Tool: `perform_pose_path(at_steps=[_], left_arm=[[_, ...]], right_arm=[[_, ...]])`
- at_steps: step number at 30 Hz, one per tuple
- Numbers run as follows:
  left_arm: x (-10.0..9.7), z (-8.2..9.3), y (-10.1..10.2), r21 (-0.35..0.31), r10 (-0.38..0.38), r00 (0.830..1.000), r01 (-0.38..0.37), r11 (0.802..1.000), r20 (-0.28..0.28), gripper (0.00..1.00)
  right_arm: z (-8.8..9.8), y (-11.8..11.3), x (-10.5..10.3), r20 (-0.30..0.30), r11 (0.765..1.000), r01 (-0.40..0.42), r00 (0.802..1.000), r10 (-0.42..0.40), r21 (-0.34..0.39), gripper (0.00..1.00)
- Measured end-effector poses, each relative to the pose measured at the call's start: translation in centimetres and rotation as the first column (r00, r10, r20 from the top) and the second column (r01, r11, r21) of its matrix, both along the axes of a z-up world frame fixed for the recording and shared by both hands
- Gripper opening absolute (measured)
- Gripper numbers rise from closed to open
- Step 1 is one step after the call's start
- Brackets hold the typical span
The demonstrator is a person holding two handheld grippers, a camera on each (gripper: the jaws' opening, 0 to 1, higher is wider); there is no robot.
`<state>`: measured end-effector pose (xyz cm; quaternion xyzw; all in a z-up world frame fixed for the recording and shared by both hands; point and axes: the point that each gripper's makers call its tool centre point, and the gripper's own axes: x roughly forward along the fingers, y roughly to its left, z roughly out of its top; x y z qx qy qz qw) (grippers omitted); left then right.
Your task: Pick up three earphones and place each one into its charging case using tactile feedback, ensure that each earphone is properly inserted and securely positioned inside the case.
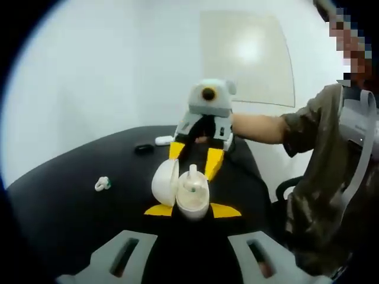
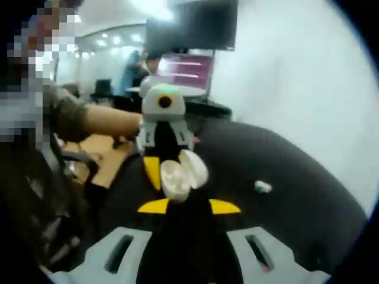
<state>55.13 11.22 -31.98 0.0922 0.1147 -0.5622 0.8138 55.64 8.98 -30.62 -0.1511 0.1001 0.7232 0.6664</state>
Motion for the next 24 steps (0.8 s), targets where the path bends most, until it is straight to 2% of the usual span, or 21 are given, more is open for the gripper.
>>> perform_pose_path(at_steps=[8, 11, 13, 18, 24], left_arm=[[-0.2, 0.0, -0.2, 0.007, -0.011, 1.000, 0.011, 1.000, 0.023, 0.18], [-0.3, 0.0, -0.2, 0.013, -0.013, 0.999, 0.013, 1.000, 0.040, 0.18], [-0.3, 0.1, -0.1, 0.012, -0.006, 0.999, 0.005, 1.000, 0.031, 0.18], [-0.5, 0.2, -0.2, 0.013, -0.018, 0.999, 0.017, 1.000, 0.050, 0.18], [0.0, 0.6, 0.3, 0.001, 0.010, 0.998, -0.010, 1.000, 0.065, 0.19]], right_arm=[[-0.4, 2.2, -1.2, -0.075, 0.998, -0.065, 0.995, 0.067, 0.027, 0.29], [-1.2, 2.9, -1.1, -0.091, 0.996, -0.091, 0.992, 0.090, 0.003, 0.24], [-0.9, 2.9, -1.0, -0.160, 0.996, -0.082, 0.983, 0.086, 0.028, 0.23], [-0.9, 2.4, -1.4, -0.109, 0.994, -0.098, 0.989, 0.103, 0.044, 0.22], [-0.9, 1.4, -0.6, -0.132, 0.997, -0.069, 0.989, 0.073, 0.035, 0.22]])
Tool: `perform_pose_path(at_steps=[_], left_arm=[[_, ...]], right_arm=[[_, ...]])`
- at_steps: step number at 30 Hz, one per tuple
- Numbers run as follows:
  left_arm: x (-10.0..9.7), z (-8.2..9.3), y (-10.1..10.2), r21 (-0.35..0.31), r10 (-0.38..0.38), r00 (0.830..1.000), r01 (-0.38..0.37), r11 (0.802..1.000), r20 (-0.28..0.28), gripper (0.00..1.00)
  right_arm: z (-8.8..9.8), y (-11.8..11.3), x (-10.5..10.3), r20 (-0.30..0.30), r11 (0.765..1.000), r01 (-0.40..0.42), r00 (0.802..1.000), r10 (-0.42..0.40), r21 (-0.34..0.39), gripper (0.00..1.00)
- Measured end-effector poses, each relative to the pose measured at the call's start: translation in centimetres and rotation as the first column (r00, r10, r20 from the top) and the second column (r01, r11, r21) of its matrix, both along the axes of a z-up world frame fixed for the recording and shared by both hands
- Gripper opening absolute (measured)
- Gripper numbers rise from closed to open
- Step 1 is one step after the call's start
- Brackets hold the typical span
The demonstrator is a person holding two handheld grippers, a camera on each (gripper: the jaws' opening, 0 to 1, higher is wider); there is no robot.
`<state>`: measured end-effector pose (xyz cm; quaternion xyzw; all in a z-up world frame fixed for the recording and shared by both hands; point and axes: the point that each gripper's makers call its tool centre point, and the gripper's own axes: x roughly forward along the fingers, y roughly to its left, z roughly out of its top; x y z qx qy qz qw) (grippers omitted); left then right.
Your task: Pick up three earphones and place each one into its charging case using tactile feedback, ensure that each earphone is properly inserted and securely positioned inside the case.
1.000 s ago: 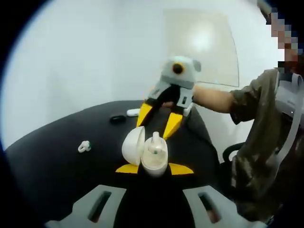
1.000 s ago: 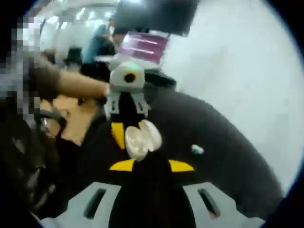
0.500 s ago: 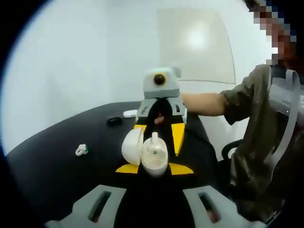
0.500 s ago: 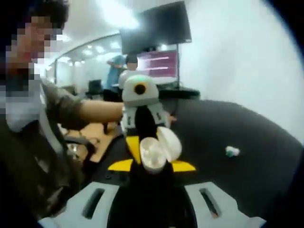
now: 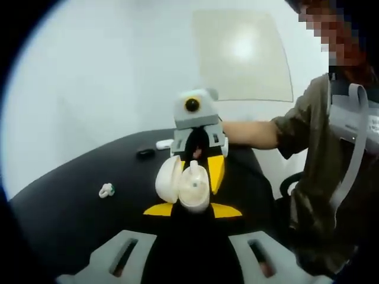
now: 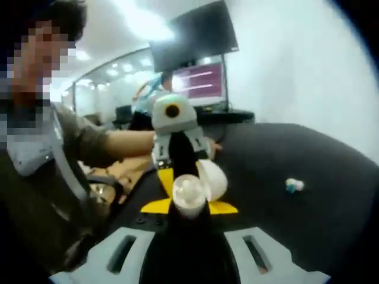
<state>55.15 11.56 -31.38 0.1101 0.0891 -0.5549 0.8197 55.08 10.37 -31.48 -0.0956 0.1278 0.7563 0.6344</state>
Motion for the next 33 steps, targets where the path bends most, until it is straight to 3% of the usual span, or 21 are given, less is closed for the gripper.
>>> perform_pose_path(at_steps=[5, 8, 10, 13, 15, 17, 20, 22, 27, 29, 33], left_arm=[[0.5, 0.2, 0.6, -0.019, 0.030, 0.999, -0.031, 0.999, -0.028, 0.20], [1.2, 2.5, 1.4, -0.150, 0.047, 0.995, -0.059, 0.987, -0.088, 0.21], [2.5, 4.1, 3.0, -0.186, 0.090, 0.993, -0.103, 0.977, -0.077, 0.21], [5.8, 3.7, 5.7, 0.003, 0.227, 0.973, -0.227, 0.974, 0.032, 0.20], [7.7, 3.5, 6.5, 0.144, 0.240, 0.964, -0.255, 0.956, 0.114, 0.19], [9.1, 3.7, 6.3, 0.232, 0.211, 0.963, -0.247, 0.941, 0.170, 0.19], [11.5, 3.5, 5.2, 0.326, 0.163, 0.967, -0.221, 0.919, 0.197, 0.19], [12.1, 2.6, 4.4, 0.385, 0.121, 0.975, -0.186, 0.904, 0.186, 0.20], [12.7, -0.7, 2.7, 0.568, -0.015, 0.985, -0.087, 0.818, 0.172, 0.14], [13.0, -0.6, 1.9, 0.542, -0.018, 0.984, -0.083, 0.836, 0.178, 0.08], [13.6, -0.7, 1.5, 0.522, -0.001, 0.985, -0.090, 0.848, 0.170, 0.09]], right_arm=[[-0.3, -0.6, 0.6, -0.042, 0.999, 0.035, 0.999, -0.035, -0.001, 0.22], [-0.2, -0.5, 0.4, -0.051, 0.999, 0.031, 0.998, -0.031, 0.005, 0.22], [-0.2, -0.5, 0.4, -0.051, 0.999, 0.032, 0.998, -0.032, 0.008, 0.22], [-0.3, -0.3, 0.2, -0.040, 0.999, 0.034, 0.999, -0.034, 0.009, 0.22], [-0.2, -0.2, 0.3, -0.037, 0.999, 0.036, 0.999, -0.036, 0.008, 0.22], [-0.3, -0.2, 0.3, -0.040, 0.999, 0.038, 0.998, -0.038, 0.007, 0.22], [-0.3, -0.2, 0.4, -0.044, 0.999, 0.040, 0.998, -0.039, 0.007, 0.22], [-0.3, -0.2, 0.4, -0.045, 0.999, 0.040, 0.998, -0.040, 0.006, 0.22], [-0.3, -0.2, 0.4, -0.044, 0.999, 0.040, 0.998, -0.040, 0.004, 0.22], [-0.3, -0.1, 0.4, -0.047, 0.999, 0.040, 0.998, -0.040, 0.003, 0.22], [-0.3, -0.1, 0.4, -0.051, 0.999, 0.039, 0.998, -0.039, -0.003, 0.22]])
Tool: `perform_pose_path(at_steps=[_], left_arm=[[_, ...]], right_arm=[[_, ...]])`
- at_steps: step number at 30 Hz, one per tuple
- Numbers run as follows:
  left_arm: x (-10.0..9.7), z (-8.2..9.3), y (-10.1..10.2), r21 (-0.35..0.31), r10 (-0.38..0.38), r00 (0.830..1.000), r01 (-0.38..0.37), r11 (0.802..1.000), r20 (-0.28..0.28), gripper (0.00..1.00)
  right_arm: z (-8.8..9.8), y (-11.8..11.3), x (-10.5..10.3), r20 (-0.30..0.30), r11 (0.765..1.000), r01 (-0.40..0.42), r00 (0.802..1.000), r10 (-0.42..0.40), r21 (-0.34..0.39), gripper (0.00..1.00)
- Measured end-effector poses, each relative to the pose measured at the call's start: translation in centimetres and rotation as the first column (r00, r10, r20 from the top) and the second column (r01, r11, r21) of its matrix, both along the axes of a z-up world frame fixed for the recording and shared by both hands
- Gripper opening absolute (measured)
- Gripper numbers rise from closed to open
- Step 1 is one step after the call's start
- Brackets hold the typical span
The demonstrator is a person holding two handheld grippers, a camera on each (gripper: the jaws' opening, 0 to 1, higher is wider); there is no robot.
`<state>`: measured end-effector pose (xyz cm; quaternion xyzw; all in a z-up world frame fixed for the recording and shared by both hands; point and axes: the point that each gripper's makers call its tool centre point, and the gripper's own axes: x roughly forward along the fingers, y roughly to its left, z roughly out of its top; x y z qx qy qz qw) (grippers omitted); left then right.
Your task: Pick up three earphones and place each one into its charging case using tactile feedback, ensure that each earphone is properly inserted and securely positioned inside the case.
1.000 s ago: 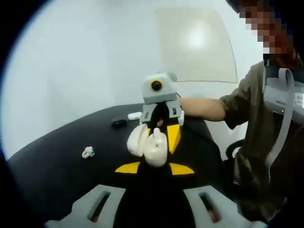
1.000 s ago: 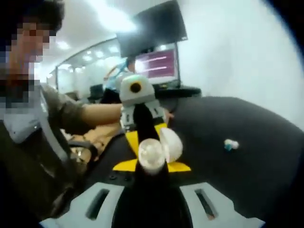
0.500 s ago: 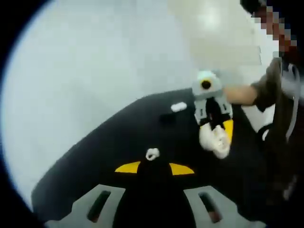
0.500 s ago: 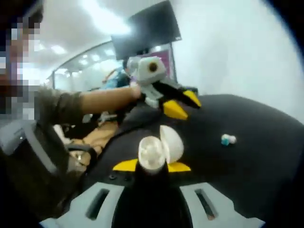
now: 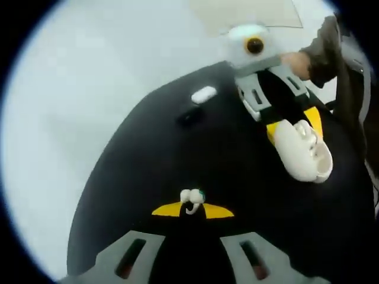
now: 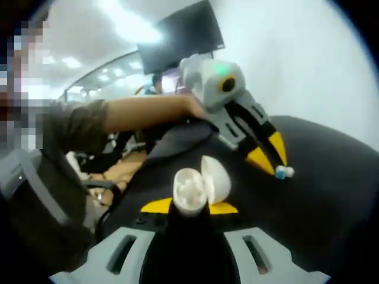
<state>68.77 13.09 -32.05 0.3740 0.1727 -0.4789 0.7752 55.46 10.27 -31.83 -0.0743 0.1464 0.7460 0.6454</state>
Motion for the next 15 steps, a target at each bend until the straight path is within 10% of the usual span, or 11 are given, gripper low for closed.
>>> perform_pose_path(at_steps=[15], left_arm=[[-1.0, 0.2, 0.8, -0.131, 0.232, 0.957, -0.256, 0.958, -0.175, 0.04]], right_arm=[[-0.1, -0.1, -0.1, 0.038, 1.000, -0.008, 0.999, 0.008, 0.005, 0.22]])
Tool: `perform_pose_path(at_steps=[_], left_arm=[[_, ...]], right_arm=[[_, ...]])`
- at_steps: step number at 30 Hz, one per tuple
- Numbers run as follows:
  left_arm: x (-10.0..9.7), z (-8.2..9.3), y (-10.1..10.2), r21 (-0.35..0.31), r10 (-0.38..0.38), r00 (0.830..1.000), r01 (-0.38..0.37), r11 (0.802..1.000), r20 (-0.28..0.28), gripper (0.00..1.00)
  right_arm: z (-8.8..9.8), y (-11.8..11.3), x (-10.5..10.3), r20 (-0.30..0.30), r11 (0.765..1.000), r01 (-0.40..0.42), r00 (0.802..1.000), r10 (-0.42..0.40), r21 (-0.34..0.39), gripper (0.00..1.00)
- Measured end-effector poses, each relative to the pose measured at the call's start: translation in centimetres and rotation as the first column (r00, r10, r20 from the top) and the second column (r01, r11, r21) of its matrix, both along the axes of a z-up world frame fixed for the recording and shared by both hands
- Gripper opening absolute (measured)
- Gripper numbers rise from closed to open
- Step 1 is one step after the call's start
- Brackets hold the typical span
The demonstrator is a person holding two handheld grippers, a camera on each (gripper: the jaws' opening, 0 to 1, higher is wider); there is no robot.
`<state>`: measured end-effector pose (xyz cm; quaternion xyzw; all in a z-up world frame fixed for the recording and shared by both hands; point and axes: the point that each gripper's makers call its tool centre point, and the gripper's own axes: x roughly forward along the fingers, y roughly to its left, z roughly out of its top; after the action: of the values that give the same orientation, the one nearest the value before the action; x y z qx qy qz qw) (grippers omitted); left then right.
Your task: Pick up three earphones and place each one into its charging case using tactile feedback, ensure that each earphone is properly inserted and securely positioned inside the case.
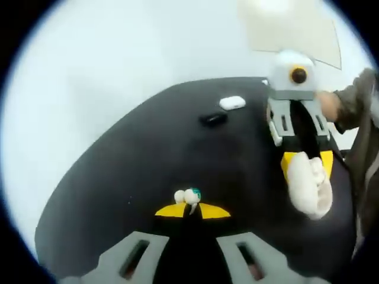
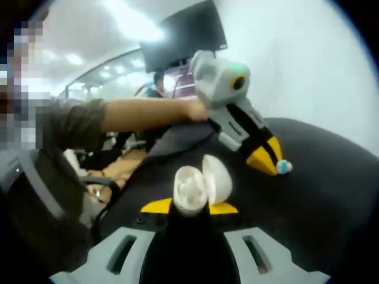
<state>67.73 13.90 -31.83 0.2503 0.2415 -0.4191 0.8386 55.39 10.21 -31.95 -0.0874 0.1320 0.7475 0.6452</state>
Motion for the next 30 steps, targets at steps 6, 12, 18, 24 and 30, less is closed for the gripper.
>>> perform_pose_path(at_steps=[6, 12, 18, 24, 30], left_arm=[[-2.2, 2.4, 2.0, 0.019, 0.004, 0.999, -0.004, 1.000, 0.039, 0.04], [-6.1, 3.0, 4.5, 0.044, -0.001, 0.996, 0.005, 0.999, -0.089, 0.04], [-10.0, 0.7, 6.1, 0.171, 0.007, 0.985, 0.023, 0.985, -0.171, 0.04], [-10.7, 1.7, 5.1, 0.136, 0.084, 0.992, -0.070, 0.988, -0.096, 0.15], [-10.8, 1.5, 7.6, 0.331, 0.009, 1.000, -0.003, 0.944, -0.015, 0.14]], right_arm=[[0.0, -0.1, 0.0, 0.011, 1.000, -0.003, 1.000, 0.003, 0.005, 0.22], [0.0, -0.1, 0.2, 0.038, 1.000, -0.007, 0.999, 0.007, 0.010, 0.22], [0.0, -0.1, 0.3, 0.062, 1.000, -0.010, 0.998, 0.009, 0.013, 0.22], [0.0, -0.2, 0.5, 0.063, 1.000, -0.010, 0.998, 0.009, 0.015, 0.22], [0.0, -0.2, 0.5, 0.073, 1.000, -0.008, 0.997, 0.007, 0.015, 0.22]])
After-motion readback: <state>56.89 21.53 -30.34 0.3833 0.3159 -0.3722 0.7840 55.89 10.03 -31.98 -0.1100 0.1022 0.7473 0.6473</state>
